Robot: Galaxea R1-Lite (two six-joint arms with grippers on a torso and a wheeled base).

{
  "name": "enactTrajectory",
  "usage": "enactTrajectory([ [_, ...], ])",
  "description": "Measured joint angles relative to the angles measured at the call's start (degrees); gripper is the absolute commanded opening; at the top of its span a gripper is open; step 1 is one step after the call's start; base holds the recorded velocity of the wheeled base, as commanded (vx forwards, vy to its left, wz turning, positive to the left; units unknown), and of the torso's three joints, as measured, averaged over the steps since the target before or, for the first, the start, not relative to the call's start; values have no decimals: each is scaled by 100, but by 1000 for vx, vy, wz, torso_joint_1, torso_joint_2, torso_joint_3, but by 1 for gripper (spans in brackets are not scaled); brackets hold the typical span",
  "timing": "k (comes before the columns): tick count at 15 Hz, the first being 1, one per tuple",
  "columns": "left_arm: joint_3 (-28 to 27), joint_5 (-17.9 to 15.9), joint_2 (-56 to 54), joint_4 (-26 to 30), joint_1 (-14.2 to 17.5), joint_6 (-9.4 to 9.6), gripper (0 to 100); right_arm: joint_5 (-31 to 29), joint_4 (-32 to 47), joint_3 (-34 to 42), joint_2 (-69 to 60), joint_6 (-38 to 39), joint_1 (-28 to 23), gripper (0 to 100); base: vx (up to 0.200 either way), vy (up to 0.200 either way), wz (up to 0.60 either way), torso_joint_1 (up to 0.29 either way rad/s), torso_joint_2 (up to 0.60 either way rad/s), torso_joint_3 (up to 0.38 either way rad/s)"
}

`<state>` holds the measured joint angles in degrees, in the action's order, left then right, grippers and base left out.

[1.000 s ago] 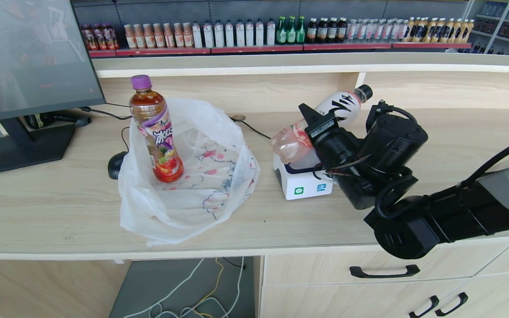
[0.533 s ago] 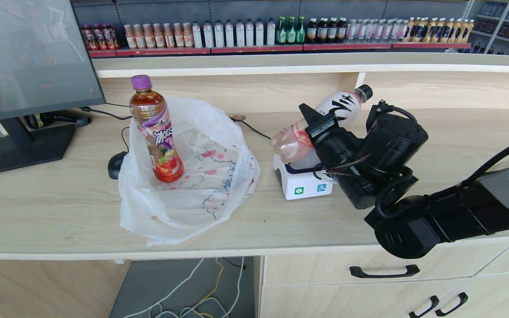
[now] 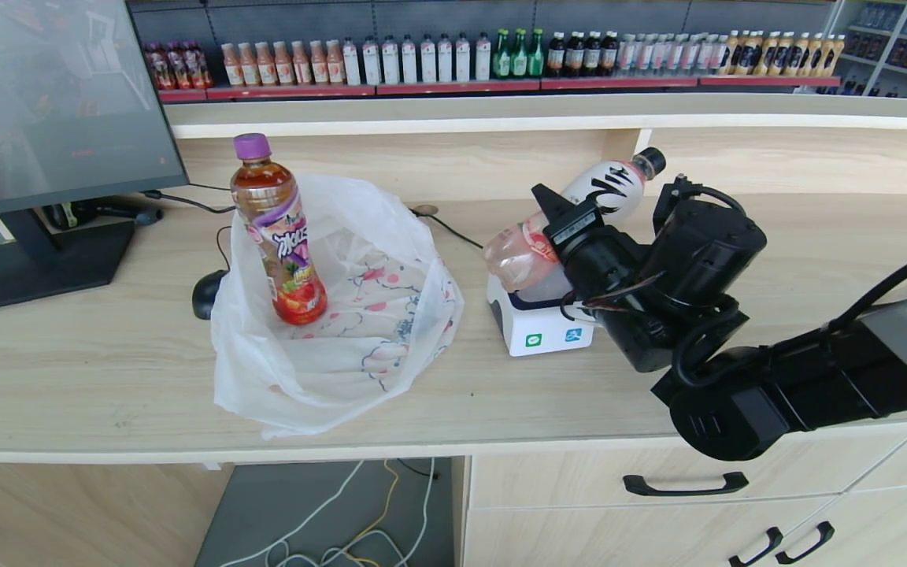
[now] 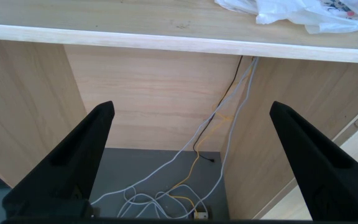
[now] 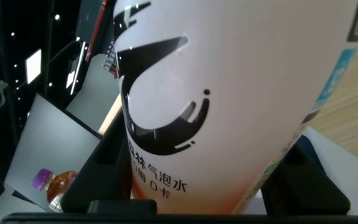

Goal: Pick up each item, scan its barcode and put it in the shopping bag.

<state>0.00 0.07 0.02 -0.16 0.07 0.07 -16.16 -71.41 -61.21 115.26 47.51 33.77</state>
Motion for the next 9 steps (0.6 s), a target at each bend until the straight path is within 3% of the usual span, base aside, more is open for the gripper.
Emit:
enactTrajectory([
  [4,0,0,0,0,2,0,100,78,2,11,-184,-429,11,0,0,0,0,0,0,0],
  [9,0,0,0,0,-2,2,100,889,-87,21,-569,-1403,140,0,0,0,0,0,0,0],
])
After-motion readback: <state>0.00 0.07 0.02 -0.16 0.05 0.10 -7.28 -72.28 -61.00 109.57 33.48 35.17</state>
